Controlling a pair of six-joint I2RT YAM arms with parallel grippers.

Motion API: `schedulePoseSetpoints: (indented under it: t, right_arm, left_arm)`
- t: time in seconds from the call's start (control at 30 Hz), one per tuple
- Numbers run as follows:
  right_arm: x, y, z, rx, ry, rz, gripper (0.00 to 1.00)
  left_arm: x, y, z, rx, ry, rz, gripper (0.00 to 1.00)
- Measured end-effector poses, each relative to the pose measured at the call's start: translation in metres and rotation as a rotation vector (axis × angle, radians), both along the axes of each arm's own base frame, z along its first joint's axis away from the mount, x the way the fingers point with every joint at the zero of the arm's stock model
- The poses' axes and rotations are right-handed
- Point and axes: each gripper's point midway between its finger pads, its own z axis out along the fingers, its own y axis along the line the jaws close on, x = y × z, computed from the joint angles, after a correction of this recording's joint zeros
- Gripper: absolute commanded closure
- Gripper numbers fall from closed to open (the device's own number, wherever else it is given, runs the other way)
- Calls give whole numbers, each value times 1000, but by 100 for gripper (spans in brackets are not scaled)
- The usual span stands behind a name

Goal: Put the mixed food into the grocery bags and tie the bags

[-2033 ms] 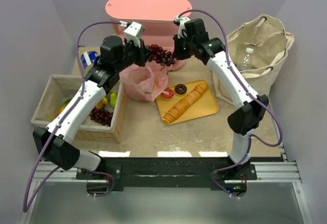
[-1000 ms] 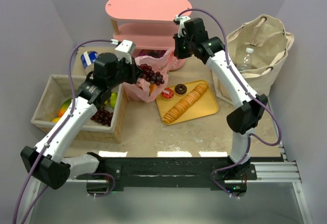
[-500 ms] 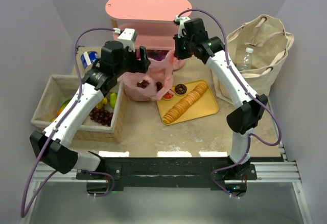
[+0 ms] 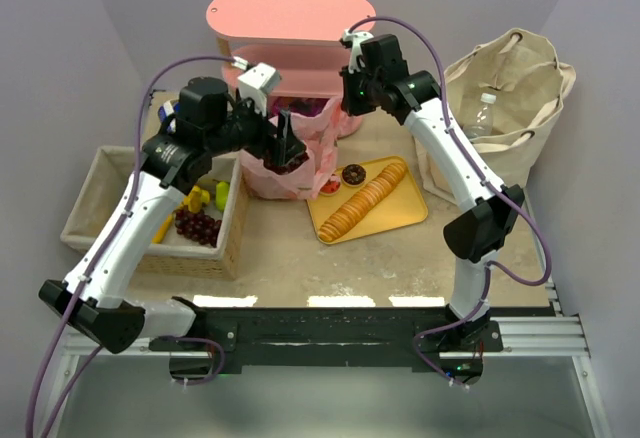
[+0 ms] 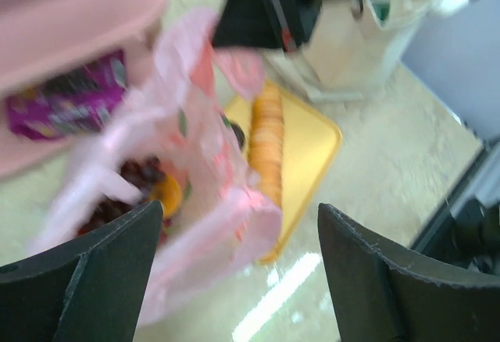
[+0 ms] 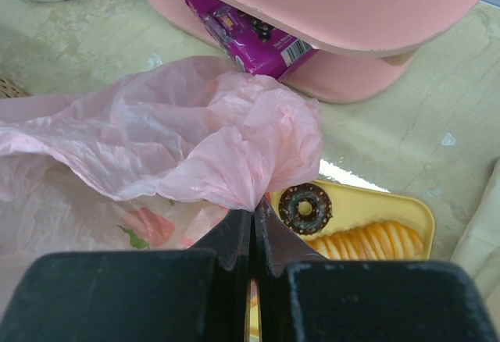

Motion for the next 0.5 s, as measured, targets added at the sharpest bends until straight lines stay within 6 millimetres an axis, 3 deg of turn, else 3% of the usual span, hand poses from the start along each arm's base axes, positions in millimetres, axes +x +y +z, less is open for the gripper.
schedulePoseSetpoints:
  t: [0.1,0.2,0.37,0.5]
  right_arm:
    - [0,0,1,1,-2,0,100]
    - [0,-1,2,-1,-5,-3,100]
    - [1,-1,2,-2,-6,-5,100]
    - [1,-1,2,-2,-5,-5,100]
  left_arm:
    - [-18,-7,-35,6,120,-63,17]
    - [-28,-15,-58,-19,211,-95,16]
    - [-33,-22,-79,-82,276,-92,13]
    - [-26,-26,-83,-129,275,-71,11]
